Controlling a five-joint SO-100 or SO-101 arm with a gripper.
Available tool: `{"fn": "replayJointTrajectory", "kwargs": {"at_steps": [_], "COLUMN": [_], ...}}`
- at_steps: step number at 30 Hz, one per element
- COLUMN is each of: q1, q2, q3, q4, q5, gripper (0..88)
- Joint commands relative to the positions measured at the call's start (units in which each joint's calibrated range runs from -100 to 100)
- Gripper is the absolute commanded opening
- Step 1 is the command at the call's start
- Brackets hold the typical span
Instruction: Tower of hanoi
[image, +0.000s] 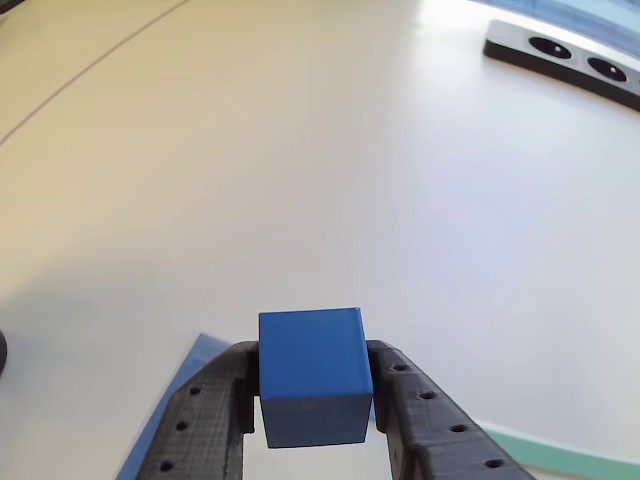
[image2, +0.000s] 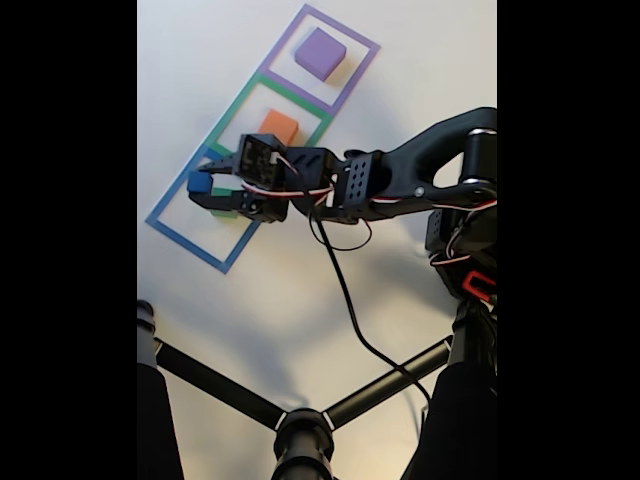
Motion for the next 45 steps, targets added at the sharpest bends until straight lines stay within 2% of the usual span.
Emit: {"fn": "replayJointTrajectory", "kwargs": {"at_steps": [1,14,17,23,31,39,45], "q1": [3.3,17.8,22.1,33.5,49.1,57.8,62.0], "q2": [-12.4,-19.8,-19.9,-20.9,-23.9,-26.1,-32.7], "q3": [-11.1,-54.5,-65.2,-80.2,-82.0,-77.3,-53.1], "q4": [24.0,86.1,96.3,109.5,113.7,111.4,95.1], "q5": [0.0,0.0,0.0,0.0,0.0,0.0,0.0], "gripper": [3.1,3.1,3.1,3.1,3.1,3.2,3.4]}}
